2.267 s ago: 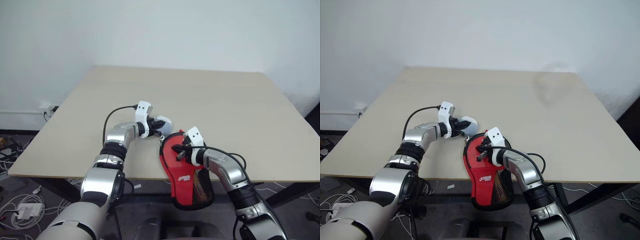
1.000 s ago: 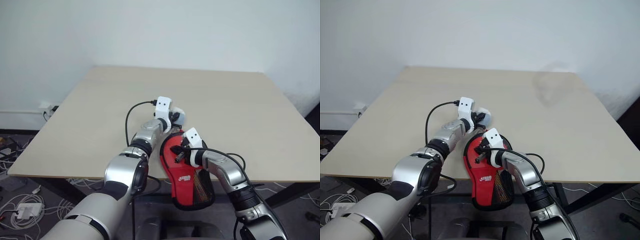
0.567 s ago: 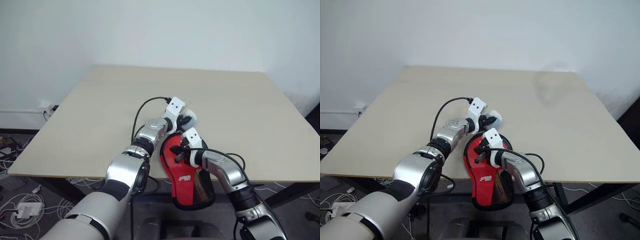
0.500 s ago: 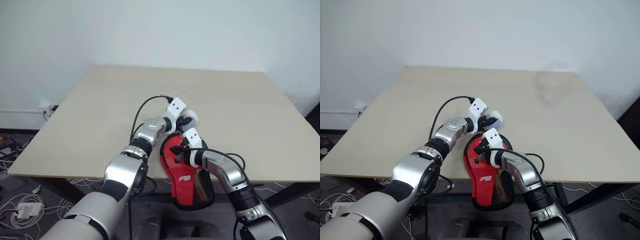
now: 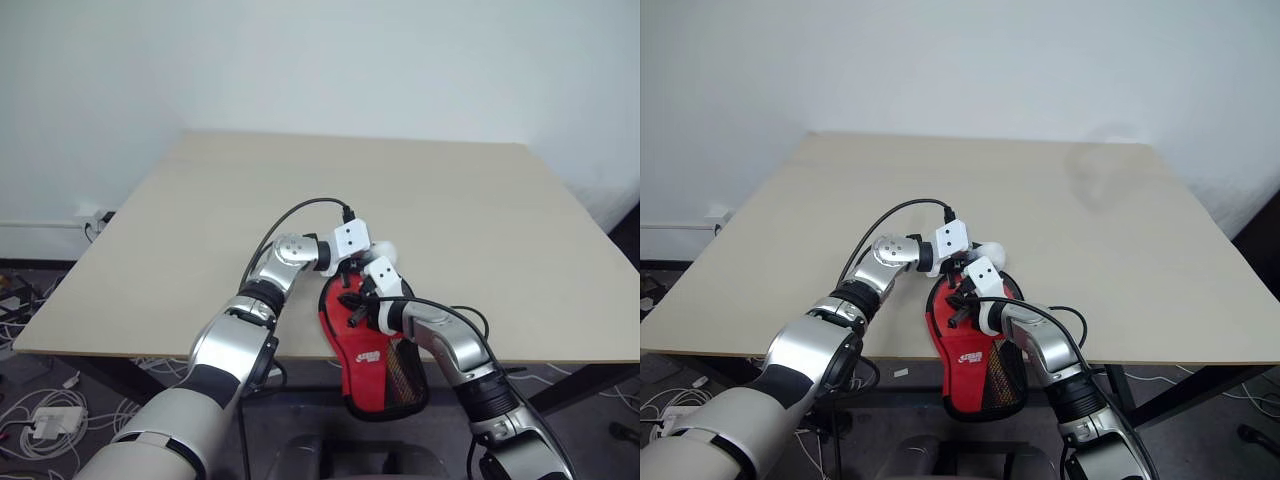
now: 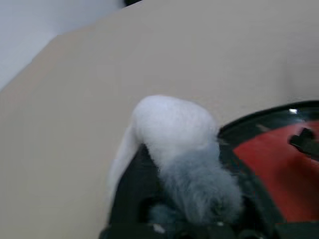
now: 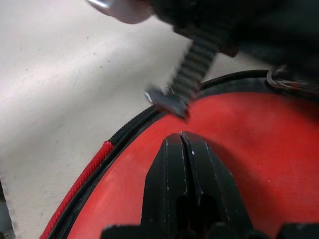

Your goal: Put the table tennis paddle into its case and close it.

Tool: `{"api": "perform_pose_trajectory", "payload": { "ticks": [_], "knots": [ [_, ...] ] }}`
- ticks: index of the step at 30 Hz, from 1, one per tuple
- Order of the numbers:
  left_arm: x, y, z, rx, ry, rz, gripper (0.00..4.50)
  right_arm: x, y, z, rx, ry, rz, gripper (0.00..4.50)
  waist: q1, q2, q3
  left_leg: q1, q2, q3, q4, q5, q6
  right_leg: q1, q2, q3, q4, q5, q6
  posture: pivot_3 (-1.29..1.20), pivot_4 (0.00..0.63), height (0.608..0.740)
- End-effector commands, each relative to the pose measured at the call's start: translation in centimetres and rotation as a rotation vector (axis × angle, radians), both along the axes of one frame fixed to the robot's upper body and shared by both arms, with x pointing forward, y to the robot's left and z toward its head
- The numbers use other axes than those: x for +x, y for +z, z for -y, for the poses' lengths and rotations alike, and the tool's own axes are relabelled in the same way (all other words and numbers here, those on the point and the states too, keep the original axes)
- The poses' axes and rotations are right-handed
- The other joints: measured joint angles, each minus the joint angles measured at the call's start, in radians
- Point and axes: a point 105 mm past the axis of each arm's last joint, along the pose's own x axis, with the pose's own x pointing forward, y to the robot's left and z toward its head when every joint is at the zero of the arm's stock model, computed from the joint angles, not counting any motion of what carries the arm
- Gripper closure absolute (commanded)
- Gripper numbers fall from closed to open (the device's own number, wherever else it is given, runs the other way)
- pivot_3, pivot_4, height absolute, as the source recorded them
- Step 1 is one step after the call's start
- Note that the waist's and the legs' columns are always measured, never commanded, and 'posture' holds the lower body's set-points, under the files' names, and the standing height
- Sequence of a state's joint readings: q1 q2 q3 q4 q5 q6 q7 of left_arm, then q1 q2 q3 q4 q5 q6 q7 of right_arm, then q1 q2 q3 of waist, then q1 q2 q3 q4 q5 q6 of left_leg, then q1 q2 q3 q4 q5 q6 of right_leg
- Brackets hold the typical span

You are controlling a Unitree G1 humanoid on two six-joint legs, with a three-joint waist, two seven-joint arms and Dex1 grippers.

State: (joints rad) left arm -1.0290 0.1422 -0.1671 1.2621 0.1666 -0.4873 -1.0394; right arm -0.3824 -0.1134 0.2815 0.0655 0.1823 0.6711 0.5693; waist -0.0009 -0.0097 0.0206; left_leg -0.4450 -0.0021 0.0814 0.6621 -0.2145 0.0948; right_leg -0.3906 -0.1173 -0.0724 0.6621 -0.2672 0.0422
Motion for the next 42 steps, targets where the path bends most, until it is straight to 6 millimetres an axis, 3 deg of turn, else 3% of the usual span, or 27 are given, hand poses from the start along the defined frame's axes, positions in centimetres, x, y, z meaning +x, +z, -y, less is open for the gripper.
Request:
{"api": "perform_pose_trajectory", "payload": {
  "ticks": [1,5,6,14,21,24,28,36,42],
  "knots": [
    [-0.1,1.4,-0.2,-0.027,-0.048,0.021,1.6,-1.1,-2.3,-0.3,-0.044,0.028,-0.084,4.5,0.0,0.0,0.0,0.0,0.0,0.0,0.0,0.0,0.0,0.0,0.0,0.0,0.0,0.0,0.0,0.0,0.0,0.707],
    [0.2,1.5,-1.1,-0.001,-0.033,0.041,0.21,-1.1,-2.3,-0.4,-0.045,0.032,-0.085,4.5,0.0,0.0,0.0,0.0,0.0,0.0,0.001,0.0,0.001,0.001,0.001,0.0,0.0,0.0,0.0,0.0,0.0,0.707],
    [0.4,1.6,-1.3,0.004,-0.027,0.054,0.1,-1.1,-2.3,-0.4,-0.045,0.033,-0.085,4.5,0.0,0.0,0.0,0.0,0.0,0.0,0.001,0.0,0.001,0.001,0.001,0.0,0.0,0.0,0.0,0.0,0.0,0.707],
    [1.0,3.2,-3.3,0.057,-0.026,0.125,0.1,-1.0,-2.2,-0.5,-0.045,0.039,-0.086,4.5,-0.001,0.0,0.0,0.0,0.001,0.0,0.002,0.0,0.003,0.001,0.002,0.0,0.0,0.0,0.0,0.0,0.0,0.707],
    [0.8,6.0,-6.8,0.058,-0.07,0.125,0.1,-1.0,-2.2,-0.5,-0.044,0.044,-0.089,4.5,-0.002,0.0,0.0,0.0,0.001,0.0,0.002,0.0,0.003,0.001,0.003,0.0,0.0,0.0,0.0,0.0,0.0,0.707],
    [0.2,7.4,-8.5,0.012,-0.08,0.076,0.0,-1.0,-2.0,-0.1,-0.04,0.042,-0.091,3.96,-0.01,0.0,0.0,0.0,0.001,0.0,0.002,0.0,0.003,0.001,0.003,0.0,0.0,0.0,0.0,0.0,0.0,0.707],
    [-1.1,7.8,-9.9,-0.024,-0.083,0.04,0.0,-1.4,-1.7,0.6,-0.039,0.051,-0.092,2.73,-0.015,0.002,-0.001,0.0,0.001,0.0,0.002,0.0,0.003,0.001,0.003,0.0,0.0,0.0,0.0,0.0,0.0,0.707],
    [-4.8,5.1,-10.0,-0.133,0.009,-0.061,0.0,-2.3,0.8,2.7,-0.048,0.1,-0.062,0.07,-0.011,0.003,-0.001,-0.001,-0.001,-0.002,0.004,-0.001,0.003,0.003,0.001,0.0,0.0,0.0,0.0,0.0,0.0,0.707],
    [-6.3,3.3,-9.0,-0.195,0.085,-0.169,0.0,-3.5,3.8,4.7,-0.075,0.183,-0.031,0.03,-0.008,0.004,0.0,0.0,-0.001,-0.002,0.003,-0.001,0.003,0.003,0.0,0.0,0.0,0.0,0.0,0.0,0.0,0.707]
  ]
}}
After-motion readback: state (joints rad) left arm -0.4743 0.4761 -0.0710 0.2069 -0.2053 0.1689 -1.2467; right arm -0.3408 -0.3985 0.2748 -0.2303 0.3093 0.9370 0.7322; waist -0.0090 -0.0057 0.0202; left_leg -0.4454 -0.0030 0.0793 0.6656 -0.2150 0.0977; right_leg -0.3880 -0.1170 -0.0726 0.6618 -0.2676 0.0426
